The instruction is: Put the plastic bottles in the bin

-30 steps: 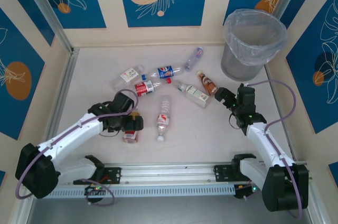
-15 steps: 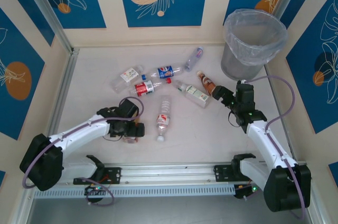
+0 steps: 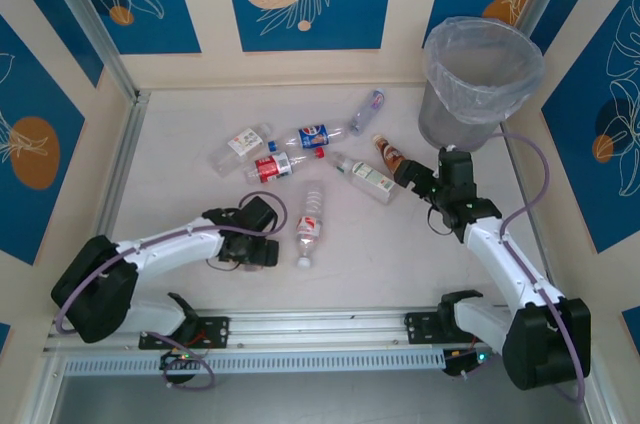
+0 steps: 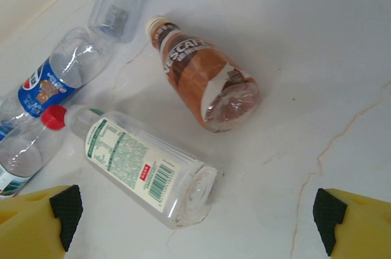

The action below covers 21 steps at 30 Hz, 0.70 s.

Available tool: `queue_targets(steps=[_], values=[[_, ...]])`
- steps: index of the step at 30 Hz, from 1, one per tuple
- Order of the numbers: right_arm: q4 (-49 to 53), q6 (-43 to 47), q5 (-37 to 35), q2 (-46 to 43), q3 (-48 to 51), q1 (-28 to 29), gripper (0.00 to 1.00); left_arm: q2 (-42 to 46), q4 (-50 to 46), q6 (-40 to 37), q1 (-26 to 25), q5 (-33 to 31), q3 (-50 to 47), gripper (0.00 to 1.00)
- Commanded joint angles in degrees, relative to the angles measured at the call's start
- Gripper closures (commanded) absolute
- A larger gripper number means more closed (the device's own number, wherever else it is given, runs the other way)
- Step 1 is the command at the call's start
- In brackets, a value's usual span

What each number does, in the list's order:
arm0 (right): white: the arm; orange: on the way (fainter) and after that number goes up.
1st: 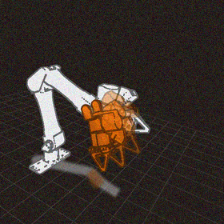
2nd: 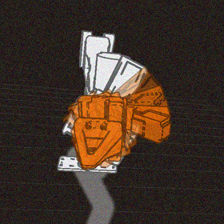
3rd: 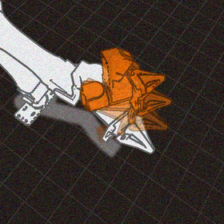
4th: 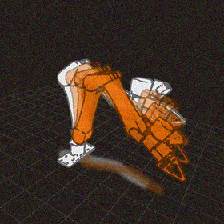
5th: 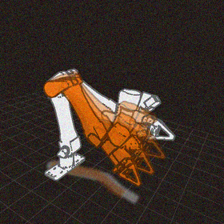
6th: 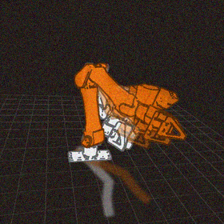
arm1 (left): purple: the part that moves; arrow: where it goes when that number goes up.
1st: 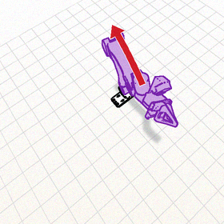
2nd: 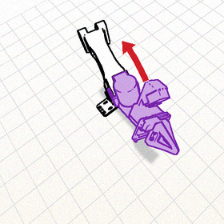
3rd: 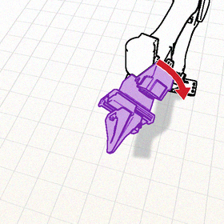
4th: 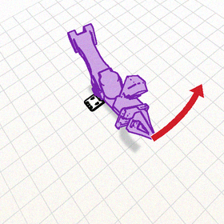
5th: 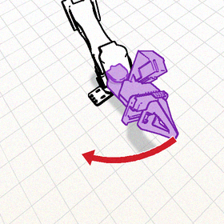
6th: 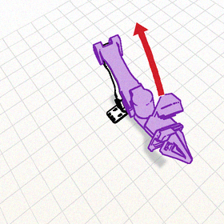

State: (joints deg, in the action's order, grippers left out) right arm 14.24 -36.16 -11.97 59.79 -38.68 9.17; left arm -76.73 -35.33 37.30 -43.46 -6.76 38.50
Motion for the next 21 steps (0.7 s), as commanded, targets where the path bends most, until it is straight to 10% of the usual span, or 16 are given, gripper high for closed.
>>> queue_targets(steps=[1,14,21], values=[[2.11,1.12,0.99,1.08,-3.20,1.64,0.01,-1.21,1.66,-0.75,-1.36,-1.88,-0.88,0.14],[4.74,1.20,-0.11,4.53,-8.43,6.82,0.01,-1.01,2.72,-3.97,-2.73,-2.93,0.32,0.33],[3.59,-2.86,10.64,4.63,-9.24,8.15,0.01,7.74,6.06,-9.04,-2.77,-1.45,1.43,0.35]])
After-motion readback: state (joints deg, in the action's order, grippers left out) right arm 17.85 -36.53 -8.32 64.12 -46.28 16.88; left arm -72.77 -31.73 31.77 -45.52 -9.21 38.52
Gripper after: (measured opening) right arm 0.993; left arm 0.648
